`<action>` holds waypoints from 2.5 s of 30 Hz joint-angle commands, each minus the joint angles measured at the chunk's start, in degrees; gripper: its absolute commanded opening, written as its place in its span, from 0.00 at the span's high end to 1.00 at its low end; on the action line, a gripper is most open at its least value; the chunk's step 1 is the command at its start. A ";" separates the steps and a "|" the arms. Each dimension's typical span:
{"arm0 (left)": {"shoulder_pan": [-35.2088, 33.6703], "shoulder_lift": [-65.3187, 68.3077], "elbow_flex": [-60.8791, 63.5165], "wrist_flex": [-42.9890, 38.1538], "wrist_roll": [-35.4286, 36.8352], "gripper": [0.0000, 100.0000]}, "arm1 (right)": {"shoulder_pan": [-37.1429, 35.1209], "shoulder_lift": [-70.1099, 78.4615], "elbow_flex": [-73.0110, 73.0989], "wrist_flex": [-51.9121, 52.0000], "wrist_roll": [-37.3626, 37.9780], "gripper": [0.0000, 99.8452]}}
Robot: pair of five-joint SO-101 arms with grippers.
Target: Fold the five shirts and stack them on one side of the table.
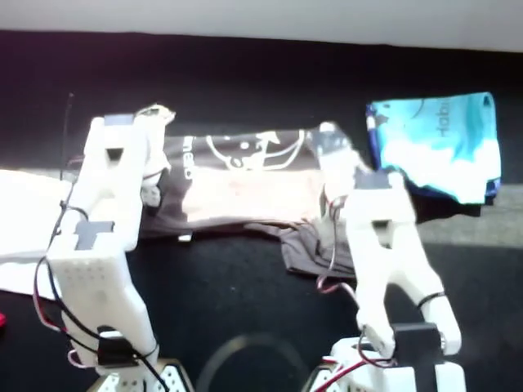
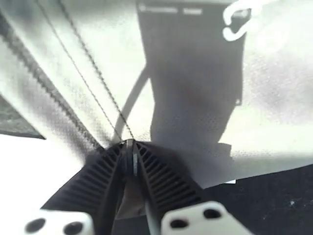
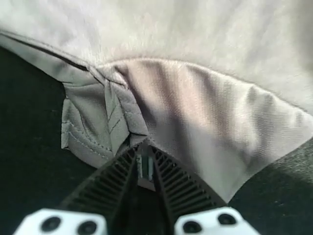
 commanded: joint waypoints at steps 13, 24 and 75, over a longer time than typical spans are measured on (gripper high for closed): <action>-8.22 -2.77 7.52 -10.81 0.18 0.99 | -12.97 -3.74 8.40 -8.48 0.44 0.99; -8.13 -2.68 7.52 -11.08 0.18 0.99 | -10.59 -17.36 8.84 6.81 12.40 0.77; -8.04 -2.68 7.52 -10.99 0.26 0.99 | -0.40 35.82 -56.31 1.45 18.64 0.79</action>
